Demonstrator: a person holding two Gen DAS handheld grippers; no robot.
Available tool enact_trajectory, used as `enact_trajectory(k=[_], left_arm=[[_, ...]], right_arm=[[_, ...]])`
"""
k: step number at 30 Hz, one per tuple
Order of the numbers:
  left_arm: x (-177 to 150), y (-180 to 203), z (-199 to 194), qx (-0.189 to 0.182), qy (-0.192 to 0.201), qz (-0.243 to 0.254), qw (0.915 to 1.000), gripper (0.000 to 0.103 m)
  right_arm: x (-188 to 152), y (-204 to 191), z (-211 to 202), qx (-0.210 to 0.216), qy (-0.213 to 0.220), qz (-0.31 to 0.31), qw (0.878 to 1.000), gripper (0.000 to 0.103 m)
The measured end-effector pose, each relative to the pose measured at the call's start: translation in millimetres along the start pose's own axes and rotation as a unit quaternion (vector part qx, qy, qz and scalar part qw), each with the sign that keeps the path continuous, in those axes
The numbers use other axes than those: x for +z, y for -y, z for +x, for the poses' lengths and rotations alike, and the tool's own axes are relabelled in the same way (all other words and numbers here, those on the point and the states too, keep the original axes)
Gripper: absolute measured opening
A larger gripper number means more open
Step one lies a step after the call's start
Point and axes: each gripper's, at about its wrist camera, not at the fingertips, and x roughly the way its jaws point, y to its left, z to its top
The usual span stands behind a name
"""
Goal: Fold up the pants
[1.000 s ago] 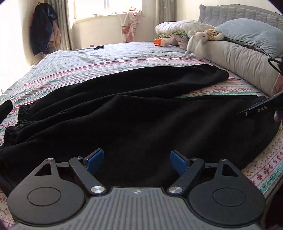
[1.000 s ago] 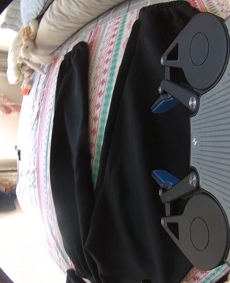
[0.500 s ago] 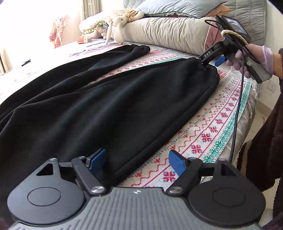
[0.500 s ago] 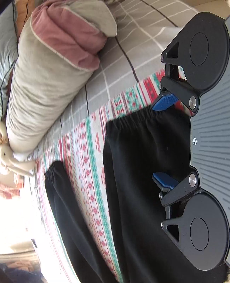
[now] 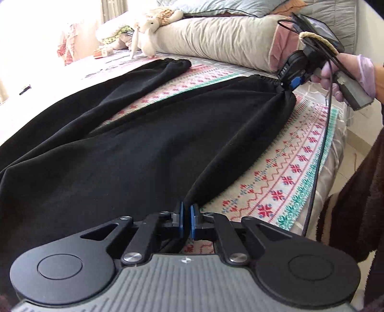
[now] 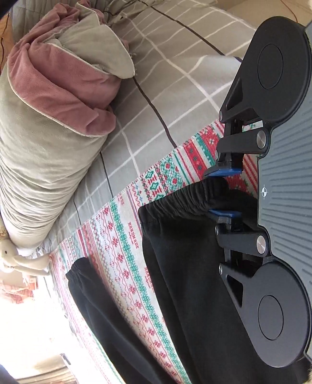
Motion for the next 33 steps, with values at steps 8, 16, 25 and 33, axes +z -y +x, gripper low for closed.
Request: enact_trajectory(k=[8, 16, 25, 33], left_arm=[[6, -21, -11, 0.0, 0.029, -0.051, 0.9983, 0.081], [31, -77, -17, 0.109, 0.05, -0.135, 0.9836, 0.101], [54, -178, -18, 0.204, 0.037, -0.269, 0.9406, 0.103], [101, -278, 12, 0.295, 0.013, -0.199, 0.9345, 0.103]], right_arm=[[7, -15, -1, -0.019, 0.002, -0.019, 1.0, 0.063], [33, -64, -16, 0.069, 0.022, -0.012, 0.997, 0.078], [62, -193, -17, 0.121, 0.057, -0.161, 0.978, 0.079], [118, -288, -4, 0.181, 0.115, -0.283, 0.935, 0.079]])
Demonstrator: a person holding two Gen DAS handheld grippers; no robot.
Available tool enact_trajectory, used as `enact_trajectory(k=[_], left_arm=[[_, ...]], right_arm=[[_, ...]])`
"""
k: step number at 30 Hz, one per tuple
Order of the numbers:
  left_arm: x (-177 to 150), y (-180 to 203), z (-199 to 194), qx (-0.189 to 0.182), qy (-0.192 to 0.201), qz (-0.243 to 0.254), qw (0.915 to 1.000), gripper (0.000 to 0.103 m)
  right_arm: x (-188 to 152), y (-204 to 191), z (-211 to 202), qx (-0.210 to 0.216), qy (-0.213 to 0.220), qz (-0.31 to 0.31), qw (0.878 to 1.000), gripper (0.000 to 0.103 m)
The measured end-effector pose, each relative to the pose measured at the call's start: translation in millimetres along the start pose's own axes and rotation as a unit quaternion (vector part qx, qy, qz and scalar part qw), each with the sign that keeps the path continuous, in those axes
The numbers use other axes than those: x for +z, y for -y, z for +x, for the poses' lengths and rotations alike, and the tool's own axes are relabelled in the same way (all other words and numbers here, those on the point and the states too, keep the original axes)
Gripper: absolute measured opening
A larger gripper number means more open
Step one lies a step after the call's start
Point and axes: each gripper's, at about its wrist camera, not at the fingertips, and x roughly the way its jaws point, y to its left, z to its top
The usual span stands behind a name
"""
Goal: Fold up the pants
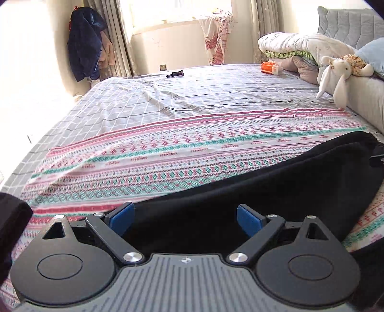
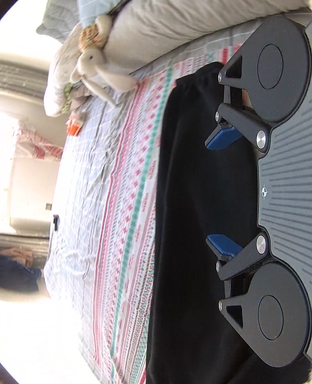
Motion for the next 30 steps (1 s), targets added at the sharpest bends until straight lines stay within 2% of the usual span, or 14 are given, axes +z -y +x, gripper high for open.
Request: enact_trajectory(k=[2, 4, 10, 14, 17, 20, 22, 23, 24, 25, 26, 28, 29, 30], left_arm=[[13, -4, 26, 0.012, -0.008, 0.031, 0.9994, 0.103], [21, -5, 50, 0.007, -0.021, 0.055, 0.9982, 0.103], [22, -14, 96, -0.043, -0.061, 0.121, 0.9899, 0.097], [22, -18, 113, -0.101, -0.091, 0.16, 0.9777, 0.089], [23, -20, 121, -0.122, -0.103, 0.184, 0.9698, 0.083], [23, -20, 130, -0.142, -0.122, 0.192, 0.9634, 0.068], [22, -17, 133, -0.153, -0.122, 0.195, 0.9611, 0.048], [21, -17, 132, -0.158, -0.119, 0.193, 0.961, 0.044], [21, -16, 132, -0.163, -0.118, 0.192, 0.9606, 0.034], [20, -15, 132, -0.166, -0.115, 0.192, 0.9604, 0.018], [20, -13, 132, -0.16, -0.11, 0.194, 0.9617, 0.013], [17, -10, 130, -0.13, -0.089, 0.199, 0.9672, 0.013], [17, -11, 131, -0.122, -0.083, 0.193, 0.9701, 0.013], [17, -13, 132, -0.113, -0.078, 0.183, 0.9736, 0.013]], right_arm=[[19, -9, 18, 0.012, 0.006, -0.024, 1.0, 0.079], [36, -17, 36, 0.022, 0.012, -0.038, 0.999, 0.079], [66, -35, 92, 0.039, 0.0, -0.08, 0.996, 0.078], [72, -38, 121, 0.06, -0.029, -0.121, 0.99, 0.076], [70, -43, 132, 0.092, -0.046, -0.164, 0.981, 0.076], [69, -47, 138, 0.118, -0.058, -0.193, 0.972, 0.076], [70, -49, 140, 0.129, -0.063, -0.2, 0.969, 0.076], [70, -50, 142, 0.133, -0.065, -0.203, 0.968, 0.076], [70, -50, 144, 0.136, -0.067, -0.206, 0.967, 0.076], [71, -51, 148, 0.139, -0.07, -0.208, 0.966, 0.076], [71, -52, 151, 0.143, -0.073, -0.21, 0.964, 0.074], [71, -52, 158, 0.161, -0.081, -0.203, 0.962, 0.06], [71, -50, 160, 0.174, -0.08, -0.192, 0.962, 0.041], [73, -48, 162, 0.198, -0.083, -0.173, 0.961, 0.016]])
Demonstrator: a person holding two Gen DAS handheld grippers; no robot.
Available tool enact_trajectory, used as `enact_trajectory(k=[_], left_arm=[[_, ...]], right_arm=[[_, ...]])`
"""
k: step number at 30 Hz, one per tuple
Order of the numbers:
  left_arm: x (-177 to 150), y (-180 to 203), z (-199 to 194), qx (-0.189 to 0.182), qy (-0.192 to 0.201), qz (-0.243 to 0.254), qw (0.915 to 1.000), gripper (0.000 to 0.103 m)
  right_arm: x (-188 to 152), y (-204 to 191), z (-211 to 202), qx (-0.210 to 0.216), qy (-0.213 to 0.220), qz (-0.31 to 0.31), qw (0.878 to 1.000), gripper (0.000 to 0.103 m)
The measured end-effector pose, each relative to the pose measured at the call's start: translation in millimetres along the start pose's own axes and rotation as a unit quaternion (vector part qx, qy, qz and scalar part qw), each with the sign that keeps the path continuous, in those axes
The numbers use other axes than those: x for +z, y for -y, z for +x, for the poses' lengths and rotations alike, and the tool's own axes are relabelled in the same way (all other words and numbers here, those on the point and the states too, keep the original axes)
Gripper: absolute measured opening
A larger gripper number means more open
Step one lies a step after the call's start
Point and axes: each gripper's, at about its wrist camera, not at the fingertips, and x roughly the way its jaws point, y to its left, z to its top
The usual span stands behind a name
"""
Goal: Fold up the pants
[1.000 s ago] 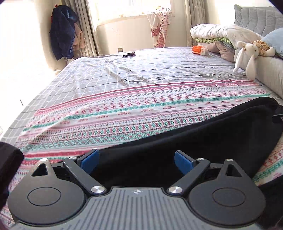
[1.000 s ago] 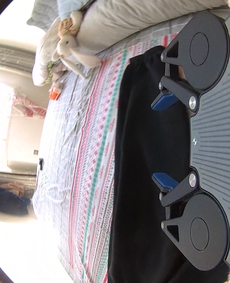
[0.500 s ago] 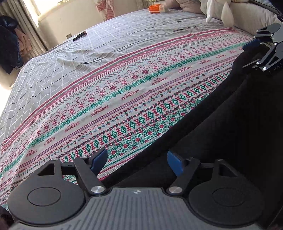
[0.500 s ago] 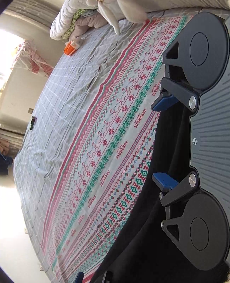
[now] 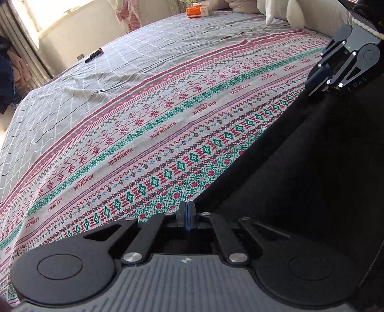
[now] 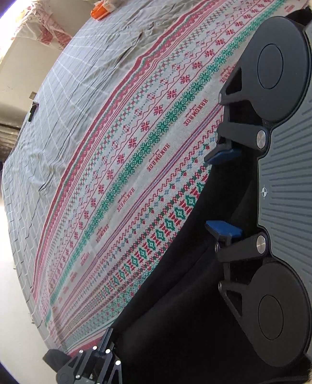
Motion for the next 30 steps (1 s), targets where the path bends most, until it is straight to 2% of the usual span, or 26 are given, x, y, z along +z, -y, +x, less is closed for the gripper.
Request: enact_trajectory(k=[1, 2, 4, 8, 9, 10, 11, 12, 13, 14, 16, 17, 18, 20, 21, 22, 23, 24, 25, 27, 30], left_arm=[[0, -4, 1, 0.016, 0.008, -0.015, 0.9997, 0.013], [-1, -7, 2, 0.028, 0.014, -0.026, 0.9992, 0.013], [-2, -14, 3, 0.04, 0.021, -0.048, 0.9979, 0.013], [-7, -22, 2, -0.001, 0.016, -0.063, 0.9979, 0.015], [-8, -21, -1, -0.001, 0.023, -0.059, 0.998, 0.025], [-9, -22, -3, -0.01, 0.028, -0.059, 0.9978, 0.045], [-9, -22, -6, -0.022, 0.033, -0.063, 0.9972, 0.056], [-9, -24, -8, -0.031, 0.039, -0.071, 0.9962, 0.073], [-8, -24, -10, -0.043, 0.047, -0.08, 0.9948, 0.077], [-6, -24, -10, -0.058, 0.047, -0.081, 0.9939, 0.077], [-3, -21, -8, -0.078, 0.035, -0.071, 0.9938, 0.077], [-2, -17, -5, -0.078, 0.026, -0.06, 0.9948, 0.077], [-1, -14, -2, -0.075, 0.016, -0.047, 0.9959, 0.077], [1, -10, 3, -0.076, -0.003, -0.033, 0.9966, 0.069], [1, -10, 3, -0.084, -0.002, -0.036, 0.9958, 0.056], [1, -9, 3, -0.09, -0.005, -0.038, 0.9952, 0.029], [2, -6, 2, -0.082, -0.004, -0.034, 0.996, 0.016], [2, -2, 2, -0.071, -0.002, -0.023, 0.9972, 0.016], [3, 3, 1, -0.054, 0.0, -0.013, 0.9984, 0.014], [5, 6, -3, -0.023, 0.009, -0.009, 0.9996, 0.014], [12, 2, -18, 0.011, 0.038, -0.032, 0.9987, 0.014]], right_arm=[[2, 1, 1, 0.018, 0.003, 0.012, 1.0, 0.008], [3, -1, 2, 0.01, 0.006, 0.008, 1.0, 0.002], [5, -7, 5, -0.011, 0.013, -0.005, 1.0, 0.0], [13, -5, 1, -0.048, 0.038, 0.008, 0.998, 0.001], [15, -1, -2, -0.049, 0.039, 0.017, 0.998, 0.001], [17, 6, -7, -0.067, 0.044, 0.03, 0.996, 0.001], [17, 12, -11, -0.089, 0.051, 0.037, 0.994, 0.01], [16, 18, -15, -0.094, 0.056, 0.047, 0.993, 0.012], [15, 24, -19, -0.087, 0.058, 0.062, 0.993, 0.012], [14, 28, -22, -0.074, 0.058, 0.07, 0.993, 0.012], [12, 28, -23, -0.052, 0.049, 0.069, 0.995, 0.027], [10, 23, -20, -0.037, 0.042, 0.059, 0.997, 0.05], [9, 19, -19, -0.029, 0.04, 0.049, 0.998, 0.066], [8, 5, -11, -0.026, 0.036, 0.018, 0.999, 0.067], [9, -1, -4, -0.027, 0.026, 0.009, 0.999, 0.066], [9, -4, 3, -0.022, 0.014, 0.008, 1.0, 0.064], [9, -5, 9, -0.011, 0.006, 0.013, 1.0, 0.048], [9, -6, 10, 0.008, 0.018, 0.026, 0.999, 0.015], [11, -6, 11, 0.022, 0.02, 0.036, 0.999, 0.001], [14, -15, 10, -0.01, 0.028, 0.028, 0.999, 0.0], [17, -21, -2, -0.045, 0.058, 0.033, 0.997, 0.0]])
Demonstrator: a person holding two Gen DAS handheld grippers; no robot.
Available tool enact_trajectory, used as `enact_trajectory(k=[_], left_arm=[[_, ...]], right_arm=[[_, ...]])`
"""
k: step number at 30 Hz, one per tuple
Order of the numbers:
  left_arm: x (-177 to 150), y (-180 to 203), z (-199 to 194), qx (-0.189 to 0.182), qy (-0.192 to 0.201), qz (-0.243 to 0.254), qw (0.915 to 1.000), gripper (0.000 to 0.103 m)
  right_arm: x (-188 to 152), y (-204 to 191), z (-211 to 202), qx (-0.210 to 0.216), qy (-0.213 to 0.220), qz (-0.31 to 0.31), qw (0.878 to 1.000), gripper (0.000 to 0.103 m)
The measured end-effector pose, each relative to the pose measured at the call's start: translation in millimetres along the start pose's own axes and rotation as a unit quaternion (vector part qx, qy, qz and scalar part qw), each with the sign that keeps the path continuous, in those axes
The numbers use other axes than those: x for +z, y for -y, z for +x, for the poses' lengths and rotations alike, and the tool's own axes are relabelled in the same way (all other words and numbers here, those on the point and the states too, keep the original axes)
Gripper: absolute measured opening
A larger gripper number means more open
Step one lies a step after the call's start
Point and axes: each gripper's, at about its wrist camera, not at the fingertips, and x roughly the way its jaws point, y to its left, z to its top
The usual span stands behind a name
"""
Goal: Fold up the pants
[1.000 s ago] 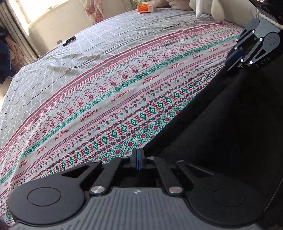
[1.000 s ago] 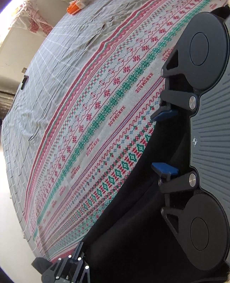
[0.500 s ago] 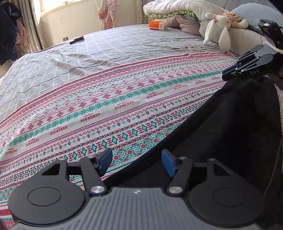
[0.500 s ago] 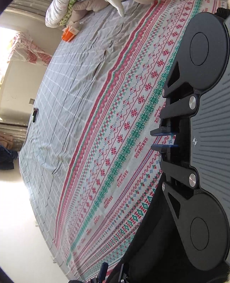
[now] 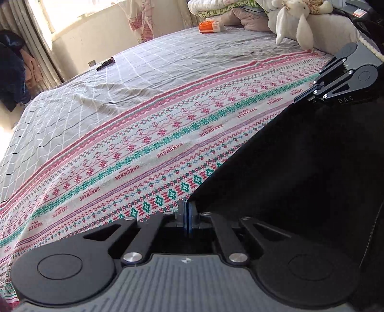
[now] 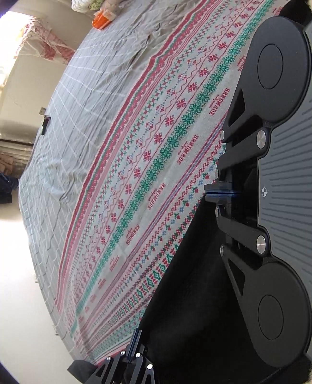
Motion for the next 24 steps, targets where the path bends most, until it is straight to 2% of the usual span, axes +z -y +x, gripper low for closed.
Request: enact_trajectory(k=[3, 7, 14, 17, 24], left_arm=[[9, -3, -27, 0.016, 0.029, -0.012, 0.9994, 0.014], [10, 7, -70, 0.03, 0.056, -0.002, 0.998, 0.014], [-11, 44, -152, 0.064, 0.103, 0.013, 0.9925, 0.014], [-28, 60, -182, 0.072, 0.113, 0.012, 0.9908, 0.014], [-77, 94, -223, 0.045, 0.11, -0.024, 0.9926, 0.014]], right_arm=[[9, 5, -29, -0.015, 0.043, 0.032, 0.998, 0.0], [11, -5, -79, -0.026, 0.075, 0.023, 0.997, 0.0], [-20, -43, -178, -0.057, 0.13, 0.006, 0.99, 0.0], [-39, -66, -214, -0.068, 0.142, -0.003, 0.987, 0.0], [-92, -105, -259, -0.074, 0.128, 0.013, 0.989, 0.0]])
